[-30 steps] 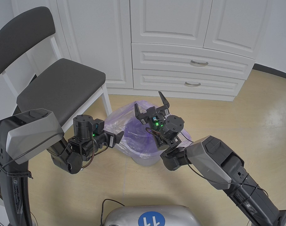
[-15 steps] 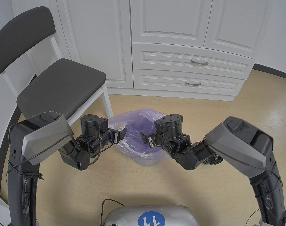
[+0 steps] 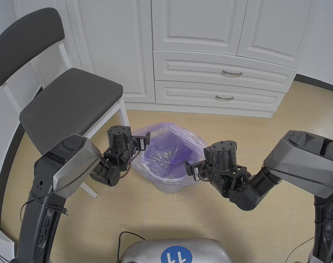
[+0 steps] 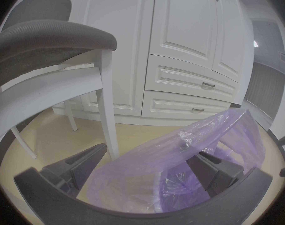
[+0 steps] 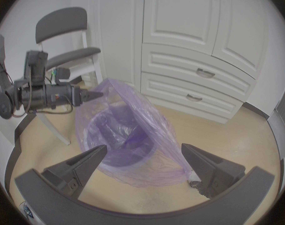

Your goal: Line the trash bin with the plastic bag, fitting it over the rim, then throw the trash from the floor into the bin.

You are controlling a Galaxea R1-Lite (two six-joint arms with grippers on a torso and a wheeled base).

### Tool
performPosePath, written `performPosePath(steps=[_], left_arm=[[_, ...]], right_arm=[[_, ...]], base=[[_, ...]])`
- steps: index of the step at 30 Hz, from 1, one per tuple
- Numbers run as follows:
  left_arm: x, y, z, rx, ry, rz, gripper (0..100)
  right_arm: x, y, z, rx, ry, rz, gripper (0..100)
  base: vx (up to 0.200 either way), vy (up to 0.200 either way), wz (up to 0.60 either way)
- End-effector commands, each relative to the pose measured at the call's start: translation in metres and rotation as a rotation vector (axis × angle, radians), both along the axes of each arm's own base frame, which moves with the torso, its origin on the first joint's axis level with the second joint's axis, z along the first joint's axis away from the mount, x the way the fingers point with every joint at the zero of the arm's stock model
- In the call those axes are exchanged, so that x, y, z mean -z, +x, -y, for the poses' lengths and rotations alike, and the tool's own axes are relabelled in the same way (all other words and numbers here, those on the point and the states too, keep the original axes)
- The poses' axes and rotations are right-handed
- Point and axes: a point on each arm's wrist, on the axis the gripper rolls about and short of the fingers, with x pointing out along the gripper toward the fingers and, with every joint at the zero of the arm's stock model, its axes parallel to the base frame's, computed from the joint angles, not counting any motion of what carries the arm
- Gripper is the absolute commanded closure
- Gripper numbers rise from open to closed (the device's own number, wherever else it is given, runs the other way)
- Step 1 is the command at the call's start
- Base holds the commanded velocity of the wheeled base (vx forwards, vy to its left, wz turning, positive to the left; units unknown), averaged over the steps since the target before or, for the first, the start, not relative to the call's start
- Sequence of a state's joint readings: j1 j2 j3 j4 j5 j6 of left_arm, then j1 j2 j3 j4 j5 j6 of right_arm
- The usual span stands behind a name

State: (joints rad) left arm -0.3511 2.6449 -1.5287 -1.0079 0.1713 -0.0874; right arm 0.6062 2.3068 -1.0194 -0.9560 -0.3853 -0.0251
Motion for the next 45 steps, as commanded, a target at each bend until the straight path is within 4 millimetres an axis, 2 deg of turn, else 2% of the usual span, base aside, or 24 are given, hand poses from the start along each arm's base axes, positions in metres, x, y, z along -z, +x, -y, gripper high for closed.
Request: performPosePath(steps=[1, 2, 3, 8, 13, 17, 18, 19, 22, 25, 26, 28, 29, 33, 40, 45], left_arm=[[0.010, 0.010, 0.010, -0.024, -0.064, 0.017, 0], [0.007, 0.011, 0.015, -0.021, -0.090, 0.030, 0], [0.007, 0.011, 0.018, -0.015, -0.102, 0.032, 0], [-0.003, 0.012, 0.032, -0.049, -0.131, 0.075, 0], [-0.012, 0.015, 0.037, -0.068, -0.149, 0.109, 0], [-0.013, 0.015, 0.038, -0.069, -0.151, 0.113, 0], [-0.013, 0.015, 0.038, -0.069, -0.151, 0.113, 0], [-0.014, 0.016, 0.036, -0.075, -0.149, 0.117, 0], [-0.018, 0.023, 0.029, -0.110, -0.158, 0.142, 0], [-0.016, 0.029, 0.026, -0.135, -0.161, 0.152, 0], [-0.012, 0.041, 0.019, -0.188, -0.161, 0.158, 0], [-0.010, 0.044, 0.017, -0.200, -0.159, 0.156, 0], [0.006, 0.049, 0.012, -0.218, -0.140, 0.119, 0], [0.016, 0.050, 0.008, -0.222, -0.130, 0.100, 0], [0.018, 0.051, 0.008, -0.219, -0.129, 0.099, 0], [0.028, 0.051, 0.007, -0.221, -0.121, 0.082, 0]], right_arm=[[0.054, -0.007, 0.003, 0.032, -0.022, -0.010, 0], [0.069, -0.002, 0.000, 0.075, -0.004, 0.052, 0], [0.073, 0.002, -0.001, 0.090, 0.009, 0.084, 0], [0.073, 0.016, -0.001, 0.118, 0.032, 0.131, 0], [0.073, 0.028, 0.005, 0.145, 0.044, 0.149, 0], [0.072, 0.058, 0.009, 0.210, 0.091, 0.223, 0], [0.072, 0.058, 0.009, 0.210, 0.091, 0.223, 0], [0.071, 0.074, 0.011, 0.242, 0.123, 0.272, 0], [0.069, 0.096, 0.012, 0.279, 0.173, 0.342, 0], [0.069, 0.104, 0.012, 0.290, 0.200, 0.368, 0], [0.070, 0.117, 0.015, 0.309, 0.232, 0.409, 0], [0.073, 0.121, 0.018, 0.316, 0.236, 0.417, 0], [0.081, 0.129, 0.023, 0.331, 0.239, 0.428, 0], [0.097, 0.142, 0.030, 0.353, 0.244, 0.449, 0], [0.101, 0.160, 0.031, 0.373, 0.332, 0.440, 0], [0.108, 0.165, 0.033, 0.392, 0.367, 0.376, 0]], base=[[0.000, 0.000, 0.00], [0.000, 0.000, 0.00], [0.000, 0.000, 0.00], [0.000, 0.000, 0.00], [0.000, 0.000, 0.00], [0.000, 0.000, 0.00], [0.000, 0.000, 0.00], [0.000, 0.000, 0.00], [0.000, 0.000, 0.00], [0.000, 0.000, 0.00], [0.000, 0.000, 0.00], [0.000, 0.000, 0.00], [0.000, 0.000, 0.00], [0.000, 0.000, 0.00], [0.000, 0.000, 0.00], [0.000, 0.000, 0.00]])
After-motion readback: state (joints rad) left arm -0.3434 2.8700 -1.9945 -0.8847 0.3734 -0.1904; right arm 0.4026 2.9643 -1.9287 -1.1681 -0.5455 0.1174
